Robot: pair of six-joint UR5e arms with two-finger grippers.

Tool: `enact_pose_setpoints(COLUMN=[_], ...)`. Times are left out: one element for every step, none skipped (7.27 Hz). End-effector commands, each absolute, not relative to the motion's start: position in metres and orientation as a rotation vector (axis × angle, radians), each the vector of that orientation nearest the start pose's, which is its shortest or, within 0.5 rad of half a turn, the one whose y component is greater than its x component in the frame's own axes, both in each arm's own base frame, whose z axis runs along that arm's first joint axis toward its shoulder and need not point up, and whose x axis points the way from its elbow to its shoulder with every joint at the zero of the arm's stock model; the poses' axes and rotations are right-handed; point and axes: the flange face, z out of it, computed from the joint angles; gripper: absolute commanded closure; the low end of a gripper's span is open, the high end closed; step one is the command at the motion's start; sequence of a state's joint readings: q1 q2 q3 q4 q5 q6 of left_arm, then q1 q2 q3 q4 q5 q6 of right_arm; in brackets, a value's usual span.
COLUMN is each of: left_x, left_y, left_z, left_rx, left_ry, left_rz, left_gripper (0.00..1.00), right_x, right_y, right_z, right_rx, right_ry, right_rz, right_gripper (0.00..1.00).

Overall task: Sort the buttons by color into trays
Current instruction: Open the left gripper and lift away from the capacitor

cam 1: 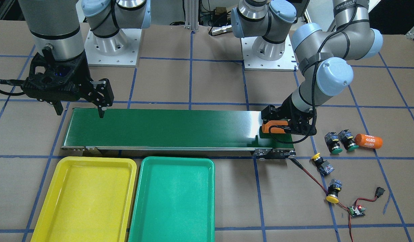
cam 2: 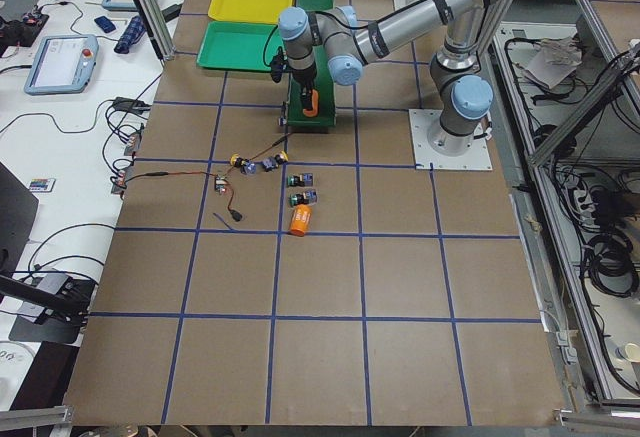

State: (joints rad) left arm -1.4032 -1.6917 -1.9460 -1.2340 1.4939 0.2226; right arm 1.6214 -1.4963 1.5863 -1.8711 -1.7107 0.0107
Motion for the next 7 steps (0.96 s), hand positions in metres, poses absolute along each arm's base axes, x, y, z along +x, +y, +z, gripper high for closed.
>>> enact_pose_setpoints(left_x=[-0.047, -0.021, 0.041, 0.092, 0.12, 0.135, 0.174], left_y=[-0.506, -0.516, -0.522, -0.522, -0.53, -0.54, -0.54], left_z=[0.356, 0.373, 0.368, 0.36, 0.354, 0.343, 0.329], left_rx=[0.049, 0.005, -0.125, -0.207, -0.097, 0.076, 0.073], left_ry=[3.234, 3.219, 3.128, 3.108, 3.099, 3.086, 3.083], left_rz=[0.2, 0.15, 0.188, 0.188, 0.1, 0.049, 0.042], left_gripper=[0.0, 0.0, 0.0, 0.0, 0.0, 0.0, 0.0], right_x=[0.147, 0.148, 0.151, 0.153, 0.153, 0.153, 0.153], right_y=[-0.534, -0.533, -0.532, -0.53, -0.527, -0.526, -0.526], right_z=[0.474, 0.474, 0.474, 0.476, 0.478, 0.478, 0.477], right_rx=[-0.042, -0.05, -0.076, -0.081, -0.084, -0.097, -0.1], right_ry=[3.248, 3.247, 3.225, 3.211, 3.209, 3.213, 3.212], right_rz=[-0.344, -0.341, -0.334, -0.33, -0.332, -0.312, -0.304], right_gripper=[0.0, 0.0, 0.0, 0.0, 0.0, 0.0, 0.0])
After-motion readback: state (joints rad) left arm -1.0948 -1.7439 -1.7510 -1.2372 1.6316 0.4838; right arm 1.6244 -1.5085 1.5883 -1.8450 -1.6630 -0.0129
